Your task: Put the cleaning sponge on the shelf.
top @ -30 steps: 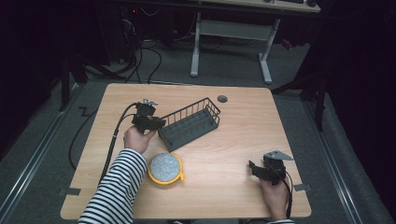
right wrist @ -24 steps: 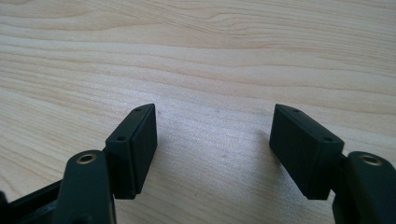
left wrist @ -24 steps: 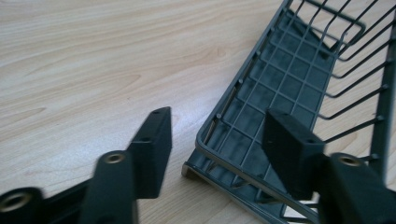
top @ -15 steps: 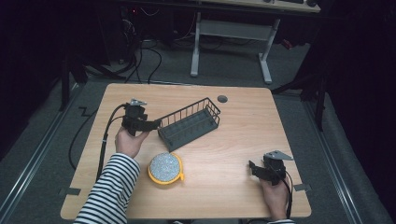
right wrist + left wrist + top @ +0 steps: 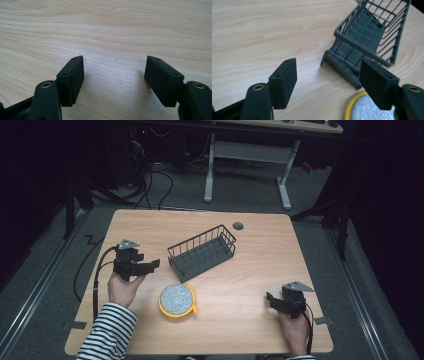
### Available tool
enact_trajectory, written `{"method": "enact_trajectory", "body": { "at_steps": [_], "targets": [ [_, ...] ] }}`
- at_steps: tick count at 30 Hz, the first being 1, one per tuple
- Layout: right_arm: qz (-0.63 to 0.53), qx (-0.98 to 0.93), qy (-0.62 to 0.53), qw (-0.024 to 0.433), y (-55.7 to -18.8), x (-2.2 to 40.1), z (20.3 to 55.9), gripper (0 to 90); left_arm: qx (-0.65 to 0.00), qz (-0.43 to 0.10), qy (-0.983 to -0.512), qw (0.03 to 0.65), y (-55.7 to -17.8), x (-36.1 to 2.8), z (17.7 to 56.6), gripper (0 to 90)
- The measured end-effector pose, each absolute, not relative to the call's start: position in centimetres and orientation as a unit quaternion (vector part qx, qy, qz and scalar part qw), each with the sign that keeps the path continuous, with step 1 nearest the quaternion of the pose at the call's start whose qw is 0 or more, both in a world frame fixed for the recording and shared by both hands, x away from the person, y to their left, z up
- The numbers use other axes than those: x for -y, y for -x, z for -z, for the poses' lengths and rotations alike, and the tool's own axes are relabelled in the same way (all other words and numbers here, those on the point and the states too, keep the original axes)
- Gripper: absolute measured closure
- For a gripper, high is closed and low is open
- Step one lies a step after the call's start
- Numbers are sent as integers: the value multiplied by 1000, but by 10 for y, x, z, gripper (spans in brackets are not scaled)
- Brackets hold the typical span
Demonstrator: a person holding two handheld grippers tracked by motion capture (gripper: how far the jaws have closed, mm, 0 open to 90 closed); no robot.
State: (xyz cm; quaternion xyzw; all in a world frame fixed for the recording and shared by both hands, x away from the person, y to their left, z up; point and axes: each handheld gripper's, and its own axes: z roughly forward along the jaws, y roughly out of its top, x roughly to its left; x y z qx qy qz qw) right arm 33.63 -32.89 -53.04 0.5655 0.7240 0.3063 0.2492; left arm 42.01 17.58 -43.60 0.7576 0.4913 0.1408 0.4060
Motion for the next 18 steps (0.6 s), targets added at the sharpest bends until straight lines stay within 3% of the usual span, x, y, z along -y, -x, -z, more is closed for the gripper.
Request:
{"method": "enact_trajectory", "body": {
  "at_steps": [18],
  "targets": [
    [-306,-724,-566,249,-336,329,530,321,-486,-67,-776,396,-364,-171,485,309]
  ]
}}
